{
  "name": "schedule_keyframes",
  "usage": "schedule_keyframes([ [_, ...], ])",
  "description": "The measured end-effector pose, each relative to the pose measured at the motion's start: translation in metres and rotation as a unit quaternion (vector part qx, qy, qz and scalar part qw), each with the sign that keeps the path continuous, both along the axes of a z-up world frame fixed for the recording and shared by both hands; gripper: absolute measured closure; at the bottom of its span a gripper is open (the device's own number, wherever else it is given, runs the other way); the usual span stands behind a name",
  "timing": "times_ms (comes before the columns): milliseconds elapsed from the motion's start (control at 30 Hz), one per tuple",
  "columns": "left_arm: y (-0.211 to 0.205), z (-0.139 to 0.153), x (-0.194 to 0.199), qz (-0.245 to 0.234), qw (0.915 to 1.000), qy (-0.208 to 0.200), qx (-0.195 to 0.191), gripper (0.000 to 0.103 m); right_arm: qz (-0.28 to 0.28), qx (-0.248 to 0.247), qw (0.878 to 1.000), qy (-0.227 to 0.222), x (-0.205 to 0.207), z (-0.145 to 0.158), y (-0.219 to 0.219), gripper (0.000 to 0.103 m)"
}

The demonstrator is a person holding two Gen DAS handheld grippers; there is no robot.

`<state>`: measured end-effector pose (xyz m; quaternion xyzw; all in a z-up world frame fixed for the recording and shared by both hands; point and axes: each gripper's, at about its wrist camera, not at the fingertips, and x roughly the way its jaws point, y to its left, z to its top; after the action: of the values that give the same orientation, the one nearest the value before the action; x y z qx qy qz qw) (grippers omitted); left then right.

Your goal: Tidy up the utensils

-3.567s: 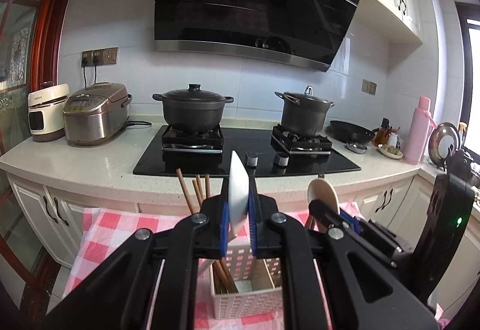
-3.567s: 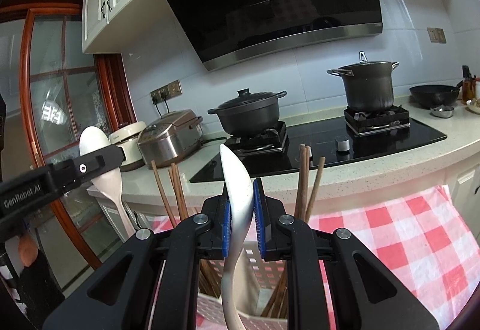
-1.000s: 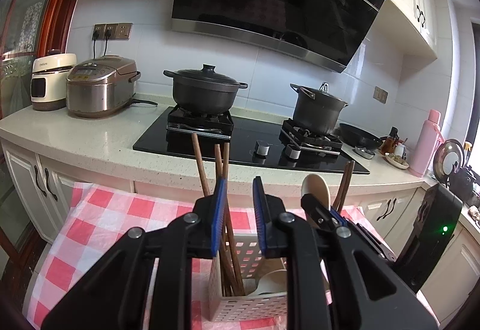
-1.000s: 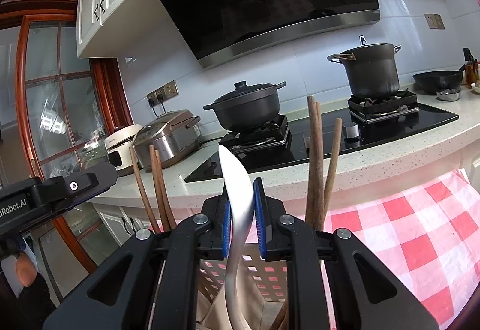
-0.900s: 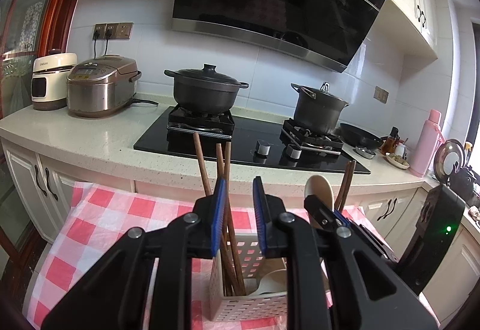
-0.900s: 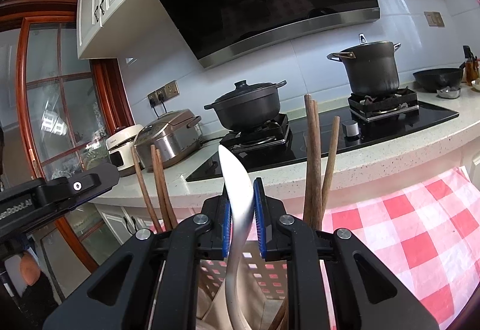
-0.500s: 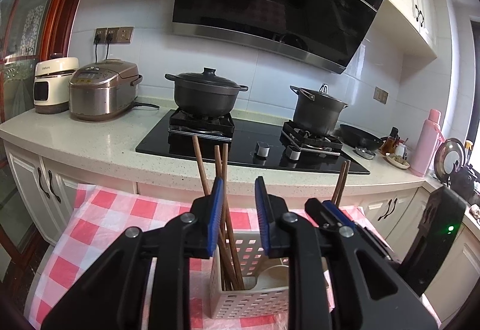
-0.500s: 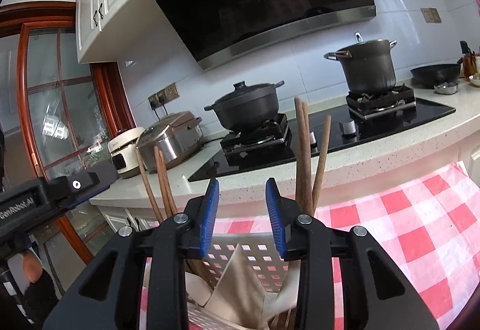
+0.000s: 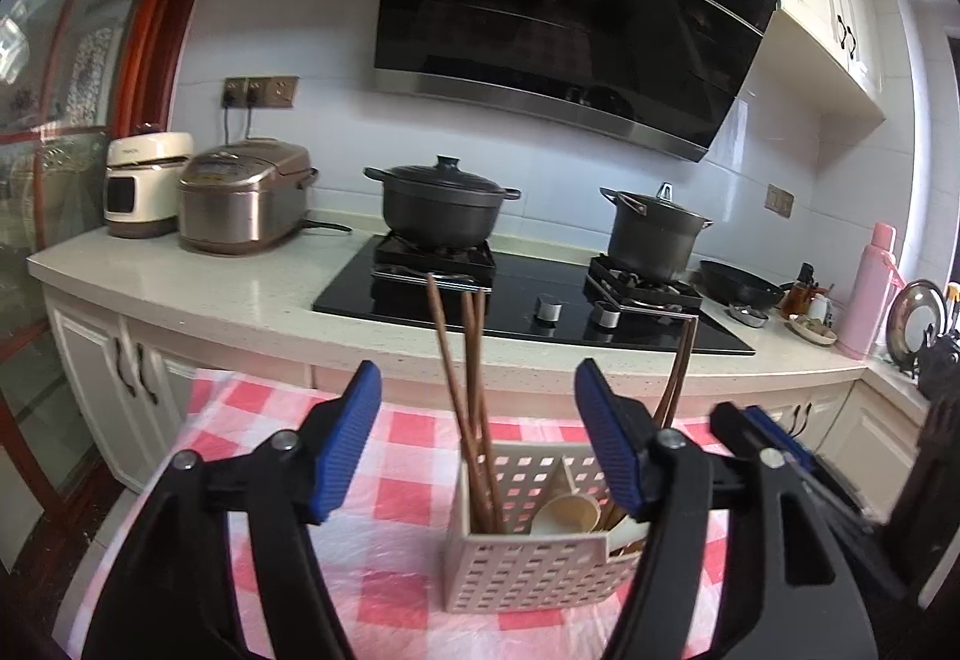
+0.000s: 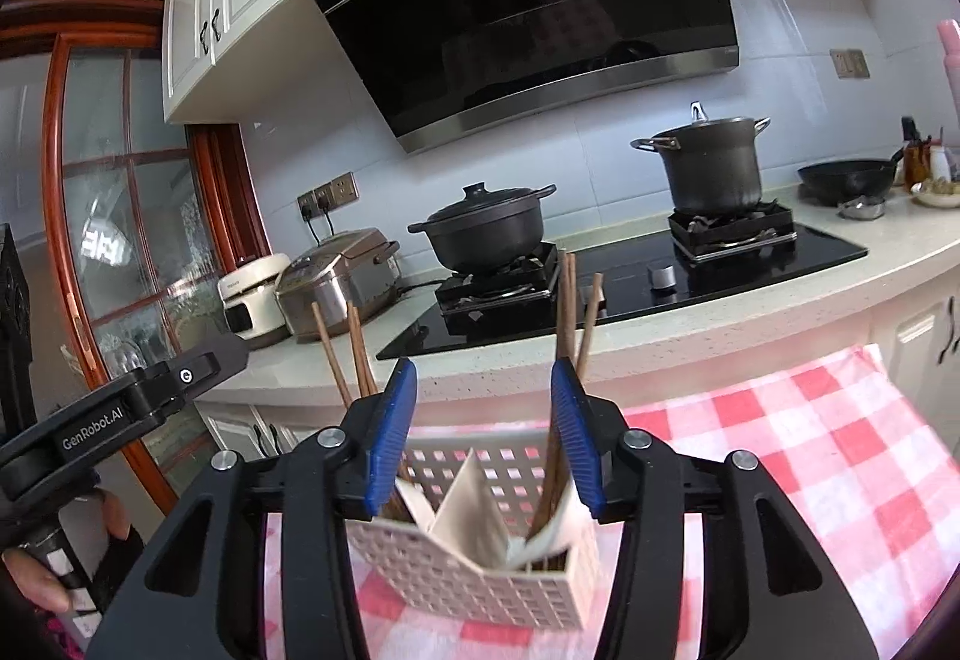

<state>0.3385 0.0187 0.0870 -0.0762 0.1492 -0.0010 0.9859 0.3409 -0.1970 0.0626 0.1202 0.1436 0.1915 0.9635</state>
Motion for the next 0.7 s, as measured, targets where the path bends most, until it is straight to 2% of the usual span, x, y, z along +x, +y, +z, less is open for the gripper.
schedule_keyframes([
  [133,0.001,0.0,-0.027,0.019,0.9994,-0.013,0.027,0.017,0.001,-0.025,1.0,0.001,-0.025,0.007,-0.003,0.049],
  [300,0.002,-0.002,-0.059,0.033,0.9979,-0.021,0.052,0.006,0.004,-0.048,0.999,0.01,-0.052,0.012,-0.005,0.043],
  [433,-0.003,-0.01,-0.082,0.036,0.9955,-0.02,0.085,0.005,0.007,-0.072,0.997,0.011,-0.074,0.016,-0.003,0.039],
  [700,-0.004,-0.026,-0.12,0.029,0.9958,-0.005,0.087,0.005,0.003,-0.093,0.995,0.018,-0.115,0.017,-0.007,0.031],
])
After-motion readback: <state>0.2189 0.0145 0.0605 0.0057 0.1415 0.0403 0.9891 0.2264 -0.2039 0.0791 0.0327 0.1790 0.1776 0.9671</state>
